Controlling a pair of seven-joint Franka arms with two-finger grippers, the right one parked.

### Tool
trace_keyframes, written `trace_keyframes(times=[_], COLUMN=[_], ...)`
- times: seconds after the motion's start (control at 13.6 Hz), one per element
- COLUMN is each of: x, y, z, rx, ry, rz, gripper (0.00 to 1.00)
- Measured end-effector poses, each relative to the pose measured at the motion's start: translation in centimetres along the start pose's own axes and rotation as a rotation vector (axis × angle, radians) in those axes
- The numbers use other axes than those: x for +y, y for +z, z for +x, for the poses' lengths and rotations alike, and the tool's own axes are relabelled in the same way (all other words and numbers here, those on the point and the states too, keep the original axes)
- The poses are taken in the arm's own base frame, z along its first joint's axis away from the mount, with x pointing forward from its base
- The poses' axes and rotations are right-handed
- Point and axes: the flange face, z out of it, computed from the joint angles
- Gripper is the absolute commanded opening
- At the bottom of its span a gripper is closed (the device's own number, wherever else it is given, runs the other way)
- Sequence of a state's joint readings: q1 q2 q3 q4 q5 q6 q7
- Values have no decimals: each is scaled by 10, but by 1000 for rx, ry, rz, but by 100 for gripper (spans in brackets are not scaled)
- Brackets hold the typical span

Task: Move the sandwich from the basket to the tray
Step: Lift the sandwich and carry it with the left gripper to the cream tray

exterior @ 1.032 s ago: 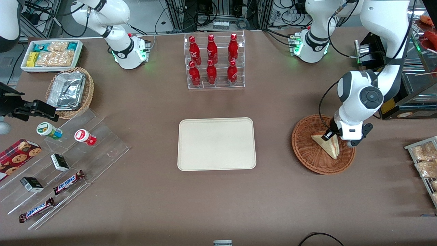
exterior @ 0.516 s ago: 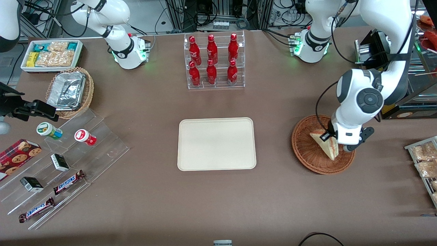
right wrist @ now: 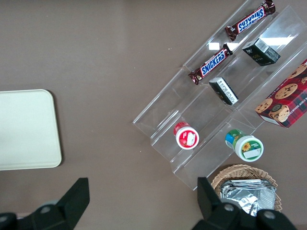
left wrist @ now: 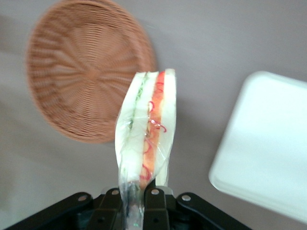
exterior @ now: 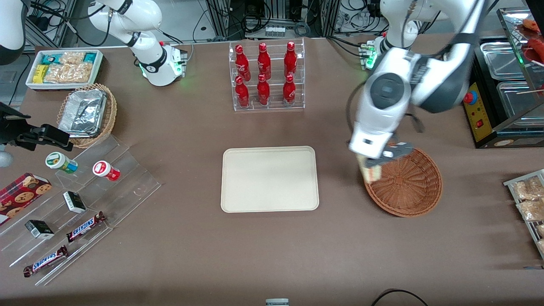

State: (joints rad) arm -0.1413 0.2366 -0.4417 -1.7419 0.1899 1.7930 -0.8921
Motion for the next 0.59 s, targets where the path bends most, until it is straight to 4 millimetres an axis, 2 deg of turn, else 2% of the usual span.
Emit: trace_keyframes(times=[0.15,0.37,0.59], x=[52,116,183], y=[2,9,39], z=[-26,-53,-88], rx=[-20,-39,33], ry=[91,185,193], rz=[-45,-130,-125], gripper=[0,0,0])
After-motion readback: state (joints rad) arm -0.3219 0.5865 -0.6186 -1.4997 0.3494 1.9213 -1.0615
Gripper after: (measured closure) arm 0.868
